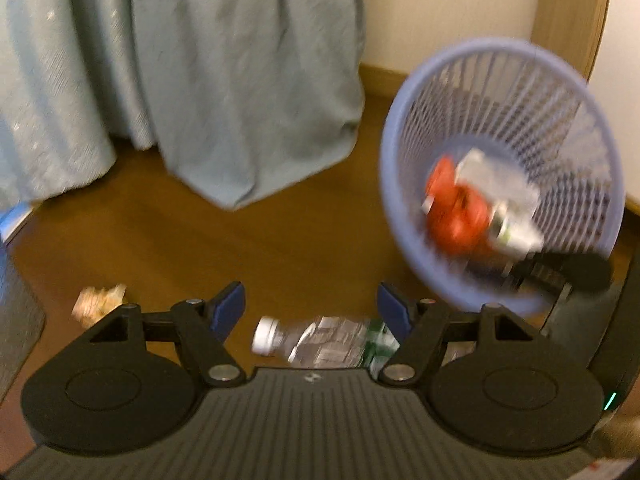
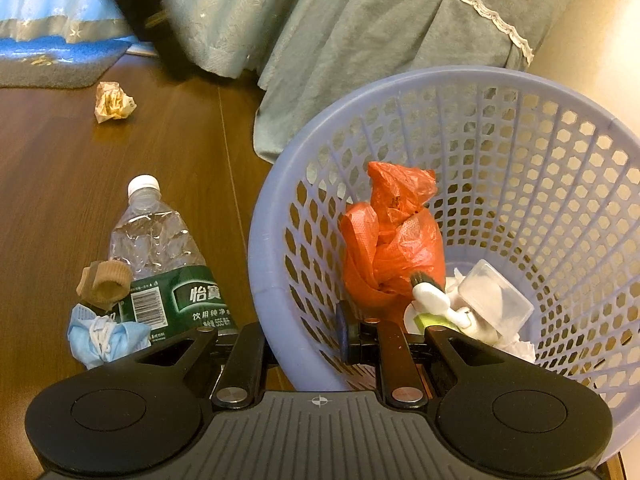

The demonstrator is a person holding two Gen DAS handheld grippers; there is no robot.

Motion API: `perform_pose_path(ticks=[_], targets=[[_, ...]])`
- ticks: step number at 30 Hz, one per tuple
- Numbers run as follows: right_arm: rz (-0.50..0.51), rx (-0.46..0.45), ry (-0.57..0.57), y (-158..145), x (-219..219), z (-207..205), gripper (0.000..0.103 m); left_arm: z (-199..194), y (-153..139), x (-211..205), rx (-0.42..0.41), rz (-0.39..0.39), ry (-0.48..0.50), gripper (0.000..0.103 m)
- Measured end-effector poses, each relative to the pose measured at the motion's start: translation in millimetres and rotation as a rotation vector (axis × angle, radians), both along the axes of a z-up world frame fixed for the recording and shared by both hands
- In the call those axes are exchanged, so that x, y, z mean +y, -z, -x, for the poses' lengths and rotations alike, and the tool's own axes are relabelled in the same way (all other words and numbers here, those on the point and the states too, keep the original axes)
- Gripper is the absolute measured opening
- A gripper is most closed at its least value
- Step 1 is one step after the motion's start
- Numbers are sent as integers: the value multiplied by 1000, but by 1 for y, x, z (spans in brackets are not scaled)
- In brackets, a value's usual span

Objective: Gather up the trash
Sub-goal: 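Lower the left tool and grasp the beige cap-like piece, then carry the beige piece into the basket and release it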

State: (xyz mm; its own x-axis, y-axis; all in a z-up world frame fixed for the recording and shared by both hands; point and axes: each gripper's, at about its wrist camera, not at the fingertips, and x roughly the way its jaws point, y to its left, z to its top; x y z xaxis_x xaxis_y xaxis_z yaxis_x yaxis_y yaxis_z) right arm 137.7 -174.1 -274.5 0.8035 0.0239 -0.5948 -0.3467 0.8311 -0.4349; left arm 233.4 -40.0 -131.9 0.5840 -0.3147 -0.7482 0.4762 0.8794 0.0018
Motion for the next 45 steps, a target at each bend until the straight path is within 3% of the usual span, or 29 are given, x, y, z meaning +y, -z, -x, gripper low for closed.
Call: perform_pose_path(ticks=[4,9,14,20,25,27,29,38,45], targets=[[4,1,0,0,0,1,14,23,31,11,47,-36,34,60],[10,1,-5,0,0,1,14,30,63,-4,85,-81,131,48],[9,0,-6,1,0,3,14,38,92,-27,94,-167,226,47],[8,0,-5,3,-1,3,14,39,113,-32,99,-237,259,44],[8,0,-5,3,-1,3,14,38,119,-35,107,-250,266,39],[8,-1,-5,3,-1,3,14,39,120,-37,112,-252,276,28],[9,-1,-4,3,-1,3,14,42,120,-38,102,-263,285,24],[10,0,-1,3,0,3,14,42,101,-17,76,-245,238,23],[11,1,-2,2,0,3,14,24,68,5,72,-158,103,23]])
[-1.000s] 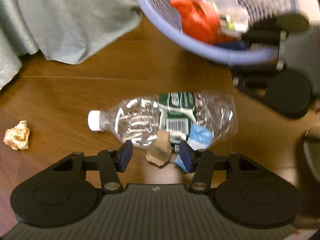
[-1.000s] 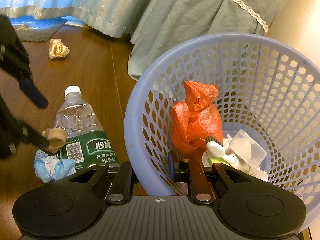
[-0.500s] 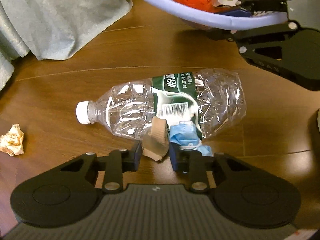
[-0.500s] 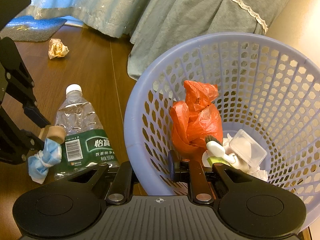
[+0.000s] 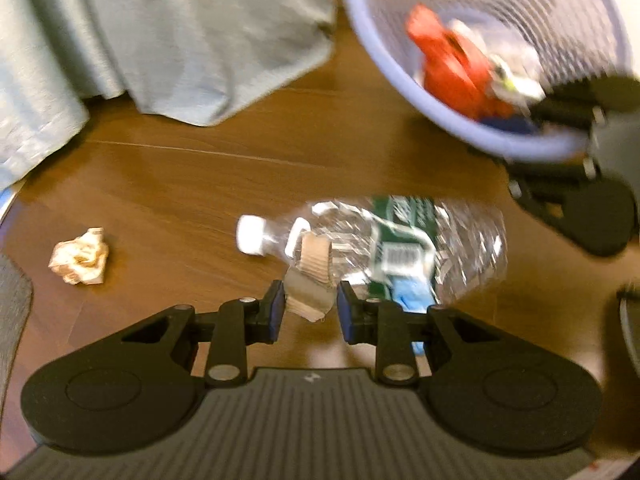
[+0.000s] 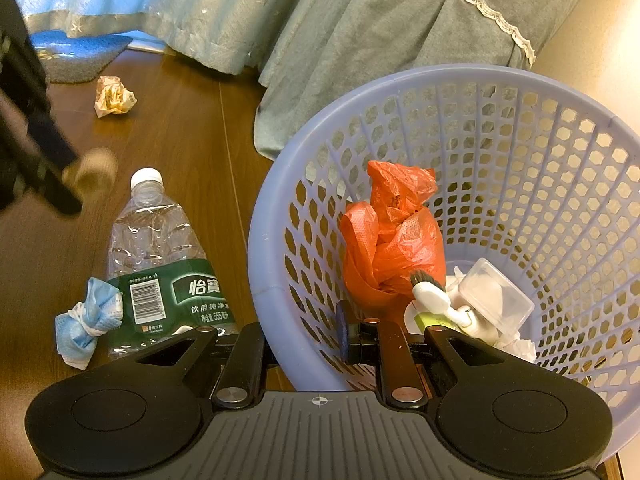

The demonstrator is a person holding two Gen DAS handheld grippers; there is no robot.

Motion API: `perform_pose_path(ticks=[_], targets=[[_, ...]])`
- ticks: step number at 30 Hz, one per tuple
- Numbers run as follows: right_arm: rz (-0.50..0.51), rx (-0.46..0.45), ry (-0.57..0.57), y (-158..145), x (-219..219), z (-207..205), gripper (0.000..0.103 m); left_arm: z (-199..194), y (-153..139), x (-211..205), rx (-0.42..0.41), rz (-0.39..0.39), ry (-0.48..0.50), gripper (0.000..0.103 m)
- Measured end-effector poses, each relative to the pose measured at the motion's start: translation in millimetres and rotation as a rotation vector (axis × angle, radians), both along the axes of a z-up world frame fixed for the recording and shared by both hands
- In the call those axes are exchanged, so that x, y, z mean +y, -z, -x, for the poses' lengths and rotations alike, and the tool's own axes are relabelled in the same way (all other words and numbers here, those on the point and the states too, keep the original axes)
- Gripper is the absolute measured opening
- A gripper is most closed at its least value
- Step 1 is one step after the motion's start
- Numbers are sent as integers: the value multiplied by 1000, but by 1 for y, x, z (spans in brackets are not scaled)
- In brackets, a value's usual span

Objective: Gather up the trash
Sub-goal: 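Carry the beige piece into the basket and release it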

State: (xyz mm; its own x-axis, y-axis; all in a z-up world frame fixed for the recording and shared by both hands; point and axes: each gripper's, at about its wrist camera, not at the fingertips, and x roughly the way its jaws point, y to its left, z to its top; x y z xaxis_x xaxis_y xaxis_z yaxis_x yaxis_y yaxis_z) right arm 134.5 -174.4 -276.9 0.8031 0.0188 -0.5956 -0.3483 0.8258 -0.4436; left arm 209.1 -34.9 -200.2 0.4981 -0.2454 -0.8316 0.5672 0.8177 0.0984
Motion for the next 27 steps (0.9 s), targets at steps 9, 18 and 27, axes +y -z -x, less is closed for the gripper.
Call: perform_pose_path(ticks=[9,18,27], targets=[[5,1,2,1,0,-1,14,-20,-42,11,-56,85,-108,23],[6,2,1,1,0,-1,14,-18,-77,-10,-80,166,-83,23],[0,1,-1,0,-2,1,14,-32,-136,-102,-168,327,97,31]])
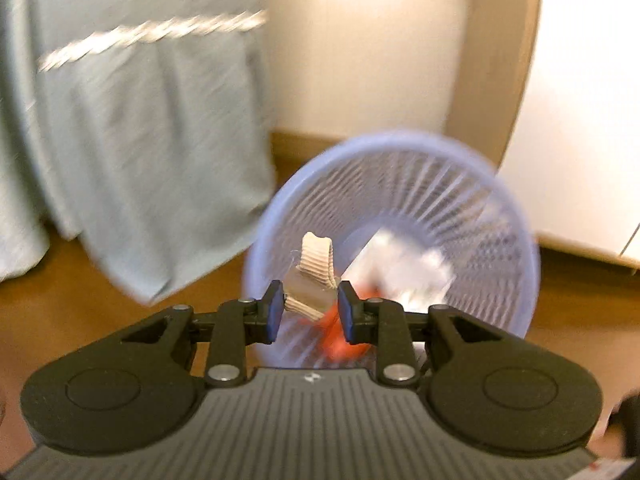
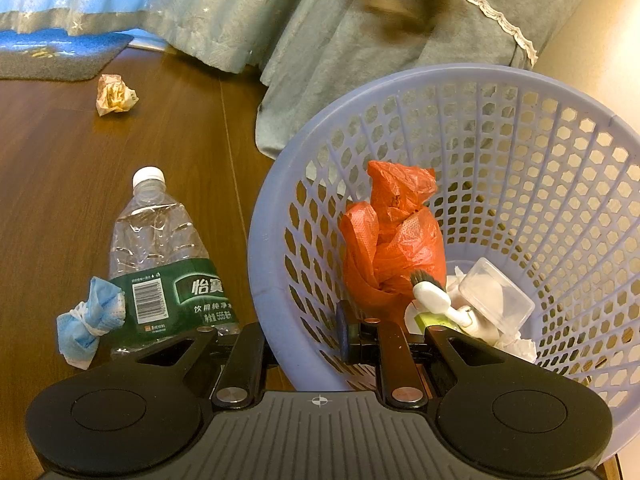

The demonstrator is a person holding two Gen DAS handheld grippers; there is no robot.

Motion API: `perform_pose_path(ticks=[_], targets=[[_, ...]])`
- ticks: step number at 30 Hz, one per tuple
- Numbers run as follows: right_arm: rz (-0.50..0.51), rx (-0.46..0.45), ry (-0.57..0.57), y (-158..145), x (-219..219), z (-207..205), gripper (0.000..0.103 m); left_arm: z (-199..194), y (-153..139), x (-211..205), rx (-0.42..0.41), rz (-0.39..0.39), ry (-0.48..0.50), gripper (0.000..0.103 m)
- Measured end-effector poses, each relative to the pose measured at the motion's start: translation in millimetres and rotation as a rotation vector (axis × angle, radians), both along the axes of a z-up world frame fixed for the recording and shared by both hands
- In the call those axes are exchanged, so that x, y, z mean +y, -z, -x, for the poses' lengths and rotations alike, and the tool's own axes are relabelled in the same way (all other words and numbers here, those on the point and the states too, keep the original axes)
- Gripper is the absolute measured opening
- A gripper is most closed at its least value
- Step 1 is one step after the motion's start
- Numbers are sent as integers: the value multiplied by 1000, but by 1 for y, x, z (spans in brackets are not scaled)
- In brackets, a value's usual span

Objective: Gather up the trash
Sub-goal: 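Carry the beige piece into the basket and release it, then lower the left tool and grasp the blue mask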

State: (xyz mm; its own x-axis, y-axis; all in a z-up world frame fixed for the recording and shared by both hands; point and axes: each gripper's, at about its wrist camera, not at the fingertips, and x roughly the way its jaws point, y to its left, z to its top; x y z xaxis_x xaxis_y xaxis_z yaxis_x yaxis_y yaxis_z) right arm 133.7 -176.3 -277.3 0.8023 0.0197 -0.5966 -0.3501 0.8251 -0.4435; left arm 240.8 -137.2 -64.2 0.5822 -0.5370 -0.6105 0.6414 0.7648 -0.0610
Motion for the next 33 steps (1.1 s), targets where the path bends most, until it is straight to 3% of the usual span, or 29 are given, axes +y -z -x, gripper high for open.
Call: perform_pose_path(ticks=[1,2,5,9,15,19,23,33], targets=[[-1,0,0,0,0,0,14,-5,-3,-12,-12,25,25,42],[-2,0,1,-1,0,0,14,-10,-4,-22,-21,39,47,67],[-10,0,3,-3,-2,-1,14,-17,-7,-31,-43,34,30,63],[-20,-2,7,-4,-4,0,14,-12,1,-5,-41,14,-28,63],[-23,-1,8,-6,-4,-1,14,6,41,58,13,-75,-138,63],[-12,0,6,-4,-1,-1,14,24,78,100,106,-109,-233,63],[-3,1,3,-3,-1,0,14,38,110,107,168,-134,-237,62],[1,0,-3,-3,-3,3,14,55,164,71,281,-175,-153,44]])
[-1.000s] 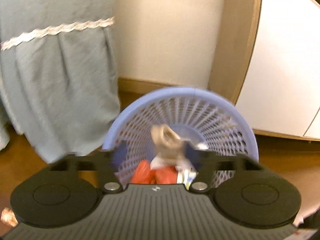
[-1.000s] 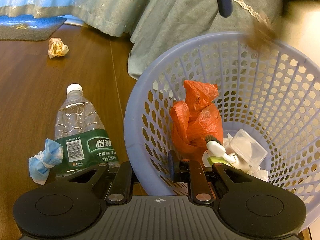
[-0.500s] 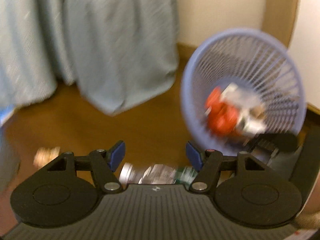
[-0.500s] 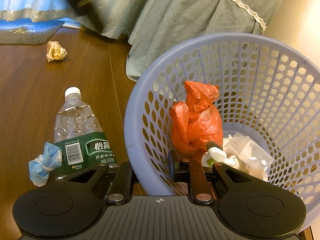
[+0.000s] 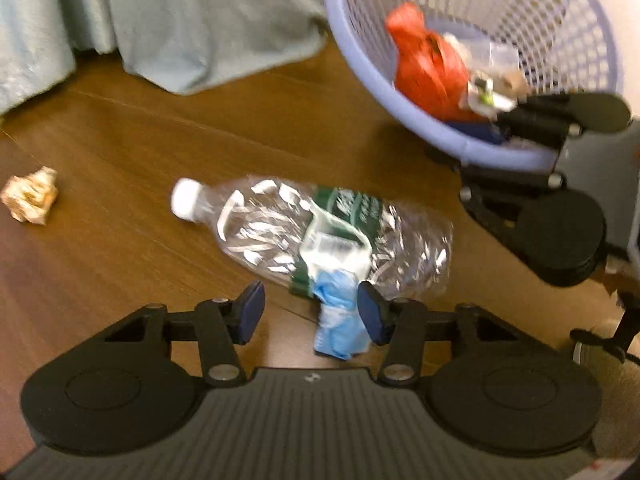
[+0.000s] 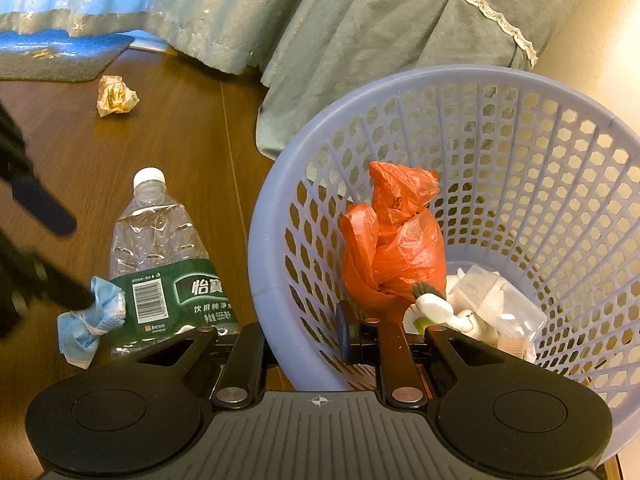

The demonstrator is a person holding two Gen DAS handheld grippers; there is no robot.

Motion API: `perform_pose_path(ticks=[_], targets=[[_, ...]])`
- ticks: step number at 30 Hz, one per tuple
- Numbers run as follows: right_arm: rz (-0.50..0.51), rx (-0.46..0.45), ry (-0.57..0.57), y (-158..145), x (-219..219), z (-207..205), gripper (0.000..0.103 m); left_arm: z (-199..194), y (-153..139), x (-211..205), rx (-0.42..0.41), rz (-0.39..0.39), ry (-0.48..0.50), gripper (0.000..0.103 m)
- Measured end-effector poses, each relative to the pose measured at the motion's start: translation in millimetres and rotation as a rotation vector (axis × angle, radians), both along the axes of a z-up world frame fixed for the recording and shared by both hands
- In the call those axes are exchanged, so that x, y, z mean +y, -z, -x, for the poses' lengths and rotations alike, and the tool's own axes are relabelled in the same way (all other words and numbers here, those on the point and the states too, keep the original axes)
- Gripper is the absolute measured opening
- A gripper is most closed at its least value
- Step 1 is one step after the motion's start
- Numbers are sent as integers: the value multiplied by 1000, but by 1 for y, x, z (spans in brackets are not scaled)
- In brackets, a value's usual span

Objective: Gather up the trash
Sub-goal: 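Lower the left tool and grasp the blue mask, then carry the blue mask into the basket and release it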

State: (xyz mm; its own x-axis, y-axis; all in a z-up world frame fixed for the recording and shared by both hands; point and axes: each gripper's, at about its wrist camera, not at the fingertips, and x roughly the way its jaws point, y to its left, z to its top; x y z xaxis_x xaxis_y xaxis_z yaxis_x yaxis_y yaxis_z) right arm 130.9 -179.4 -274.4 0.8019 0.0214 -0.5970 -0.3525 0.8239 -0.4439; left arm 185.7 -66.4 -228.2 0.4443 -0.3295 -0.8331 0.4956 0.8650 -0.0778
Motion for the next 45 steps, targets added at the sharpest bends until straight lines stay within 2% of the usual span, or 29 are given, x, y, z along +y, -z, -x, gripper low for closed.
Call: perform_pose_path(ticks=[4,7,9,18,26,32,35,42,45], targets=[[-3,0,1,-1,-1,0,14,-1,14,-8,46,-6,10,40],[-2,0,1,-1,0,0,14,-3,22,-8,74,-20,15,33],[-2,0,1,-1,0,0,14,-2,21,-6,74,-19,15,17],[0,0,2,-1,1,0,14,-9,-13,13,18,-14,-14,16],[8,2,1,0,2,-1,14,-31,-55,27,-71,33,-91,16],[10,2,1,0,2,-1,14,-40,-77,23,-112,78,-102,16],[11,2,-1,0,2,-1,14,-40,-90,16,-128,97,-84,16],[5,3,2,0,1,-2,14,-44,-141,-24,-233,180,25,16],[-1,3,2,-1,1,-2,14,-48,-154,-42,-257,202,63,16]])
